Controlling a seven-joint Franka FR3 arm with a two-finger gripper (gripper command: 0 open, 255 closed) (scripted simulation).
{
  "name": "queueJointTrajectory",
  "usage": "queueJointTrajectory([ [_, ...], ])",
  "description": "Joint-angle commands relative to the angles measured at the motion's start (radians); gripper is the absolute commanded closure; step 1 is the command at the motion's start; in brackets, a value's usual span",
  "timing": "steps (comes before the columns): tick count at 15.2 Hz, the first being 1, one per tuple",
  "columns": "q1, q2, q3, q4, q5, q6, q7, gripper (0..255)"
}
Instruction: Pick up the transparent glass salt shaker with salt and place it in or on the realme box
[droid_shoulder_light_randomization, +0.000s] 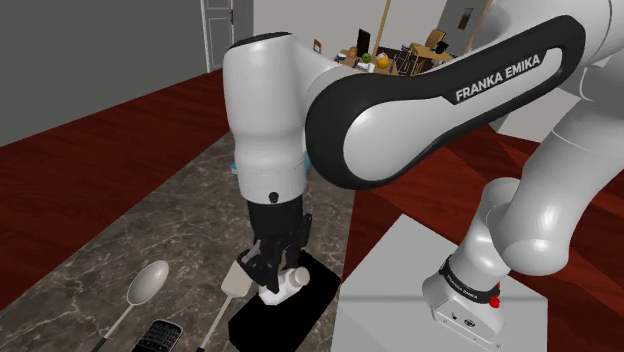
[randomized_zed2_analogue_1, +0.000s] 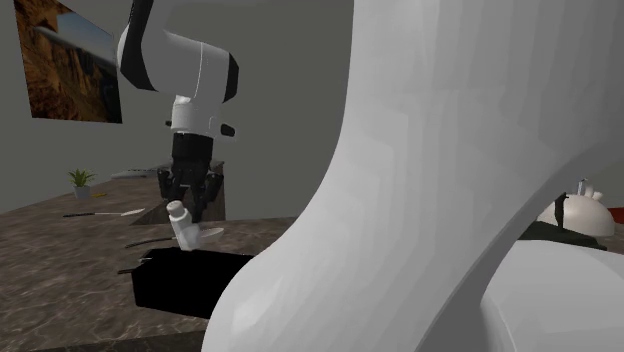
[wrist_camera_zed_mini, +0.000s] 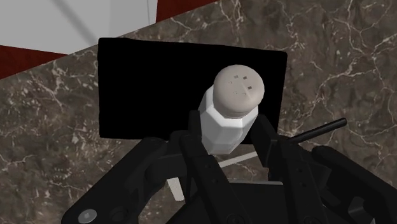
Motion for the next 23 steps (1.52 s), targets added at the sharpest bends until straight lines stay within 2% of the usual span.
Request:
queueJointTrajectory([
  [1, 0.001, 0.012, 0.002, -0.017, -0.005, 0.028, 0.000, 255],
  [2, 0.002, 0.022, 0.003, -0.033, -0.008, 0.053, 0.000, 255],
  [10, 0.003, 0.022, 0.003, -0.033, -0.008, 0.053, 0.000, 255],
  [11, 0.002, 0.023, 0.003, -0.032, -0.009, 0.053, 0.000, 0],
  [16, 0.003, 0.022, 0.003, -0.033, -0.008, 0.053, 0.000, 0],
  [20, -0.009, 0.003, -0.009, 0.075, -0.009, -0.074, -0.002, 0],
  [23, -0.009, 0.003, -0.009, 0.075, -0.009, -0.074, -0.002, 0],
])
